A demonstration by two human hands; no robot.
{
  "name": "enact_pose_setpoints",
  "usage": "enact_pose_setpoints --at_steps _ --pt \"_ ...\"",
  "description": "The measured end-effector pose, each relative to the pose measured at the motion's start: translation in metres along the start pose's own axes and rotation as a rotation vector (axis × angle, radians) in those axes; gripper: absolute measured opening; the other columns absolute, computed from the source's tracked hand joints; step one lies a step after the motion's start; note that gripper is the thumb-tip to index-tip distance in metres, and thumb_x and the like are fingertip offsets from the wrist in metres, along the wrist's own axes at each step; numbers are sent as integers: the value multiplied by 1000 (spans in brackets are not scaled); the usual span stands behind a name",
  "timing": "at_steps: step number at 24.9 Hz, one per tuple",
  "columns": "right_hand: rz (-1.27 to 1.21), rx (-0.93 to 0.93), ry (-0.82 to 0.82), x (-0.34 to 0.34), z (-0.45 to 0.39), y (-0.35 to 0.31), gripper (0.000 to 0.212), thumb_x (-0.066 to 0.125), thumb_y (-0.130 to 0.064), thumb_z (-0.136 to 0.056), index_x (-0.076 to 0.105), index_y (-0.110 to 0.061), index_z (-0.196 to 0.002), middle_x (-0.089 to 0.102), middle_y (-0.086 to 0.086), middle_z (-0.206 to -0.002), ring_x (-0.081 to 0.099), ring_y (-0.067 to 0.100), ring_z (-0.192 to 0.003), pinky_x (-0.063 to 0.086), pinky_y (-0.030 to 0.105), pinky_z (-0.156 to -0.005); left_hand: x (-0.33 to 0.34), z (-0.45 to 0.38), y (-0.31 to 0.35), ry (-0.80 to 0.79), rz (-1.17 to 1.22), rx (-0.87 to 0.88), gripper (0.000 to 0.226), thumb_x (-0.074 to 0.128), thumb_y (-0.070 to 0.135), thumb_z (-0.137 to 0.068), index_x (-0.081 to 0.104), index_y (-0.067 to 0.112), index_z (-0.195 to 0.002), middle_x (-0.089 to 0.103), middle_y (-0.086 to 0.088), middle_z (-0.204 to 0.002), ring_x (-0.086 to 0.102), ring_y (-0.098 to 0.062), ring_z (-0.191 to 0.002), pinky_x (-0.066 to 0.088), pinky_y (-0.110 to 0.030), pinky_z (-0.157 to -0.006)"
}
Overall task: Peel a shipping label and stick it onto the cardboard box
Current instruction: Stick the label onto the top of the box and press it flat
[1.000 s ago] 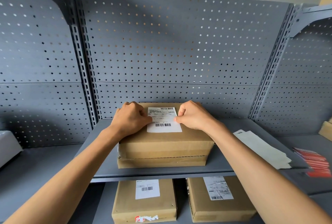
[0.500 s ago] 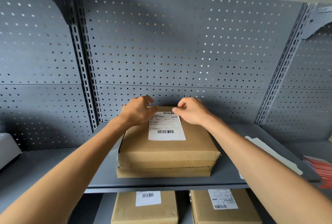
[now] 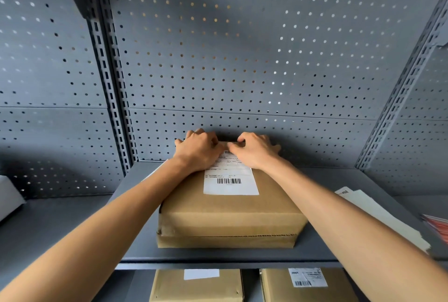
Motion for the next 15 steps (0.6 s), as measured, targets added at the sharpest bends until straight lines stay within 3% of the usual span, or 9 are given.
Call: enact_pose_setpoints --at_steps 4,15 --pt "26 -22 28 5 -2 2 45 49 -63 -85 64 -27 -108 61 4 -124 44 32 -123 36 50 -97 2 -2 -1 11 -20 8 46 44 63 -93 63 27 -117 56 -7 -127 44 -29 -129 35 -55 -102" --pt "64 -34 5 8 -1 5 45 47 -62 -88 62 -30 -116 58 2 -130 41 30 -127 32 53 -98 3 0 -5 -9 27 -1 39 51 59 -93 64 31 -118 55 -5 -128 42 -28 -130 31 -51 -100"
Point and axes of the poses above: each hand's wrist, its own z-axis away from the middle knuckle, its own x-axis out of the palm, y = z × x, the point moved 2 cm from there along -z, towards the middle knuckle
